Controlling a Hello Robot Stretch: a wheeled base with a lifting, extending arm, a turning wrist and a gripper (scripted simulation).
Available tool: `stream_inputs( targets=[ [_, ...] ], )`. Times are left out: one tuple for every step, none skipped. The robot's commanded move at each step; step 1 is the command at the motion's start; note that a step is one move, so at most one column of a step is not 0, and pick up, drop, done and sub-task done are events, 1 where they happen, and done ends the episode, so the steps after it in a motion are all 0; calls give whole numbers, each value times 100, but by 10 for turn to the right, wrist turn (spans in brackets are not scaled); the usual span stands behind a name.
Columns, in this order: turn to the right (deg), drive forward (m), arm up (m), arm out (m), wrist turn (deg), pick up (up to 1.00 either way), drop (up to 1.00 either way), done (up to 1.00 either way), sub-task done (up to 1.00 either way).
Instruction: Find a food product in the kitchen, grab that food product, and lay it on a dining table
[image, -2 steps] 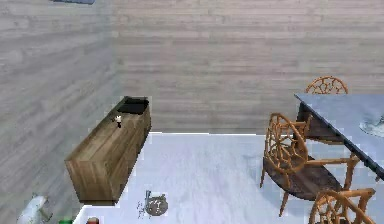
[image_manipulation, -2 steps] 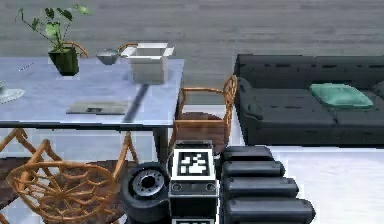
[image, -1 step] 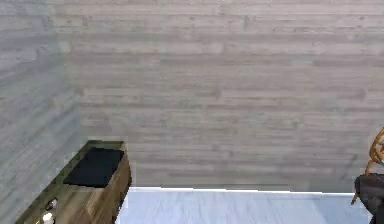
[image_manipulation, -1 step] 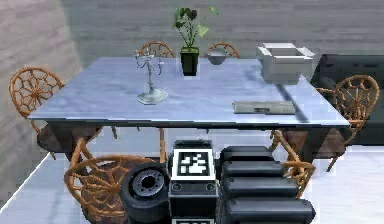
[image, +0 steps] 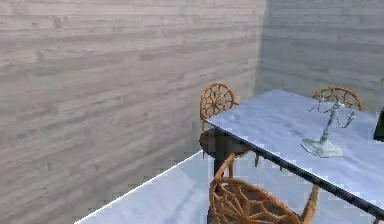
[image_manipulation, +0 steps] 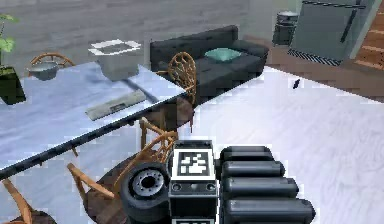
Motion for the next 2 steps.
stream_inputs(
  targets=[
    [450, 0, 0, 0, 0, 0, 0, 0, 0],
    [270, 0, 0, 0, 0, 0, 0, 0, 0]
  ],
)
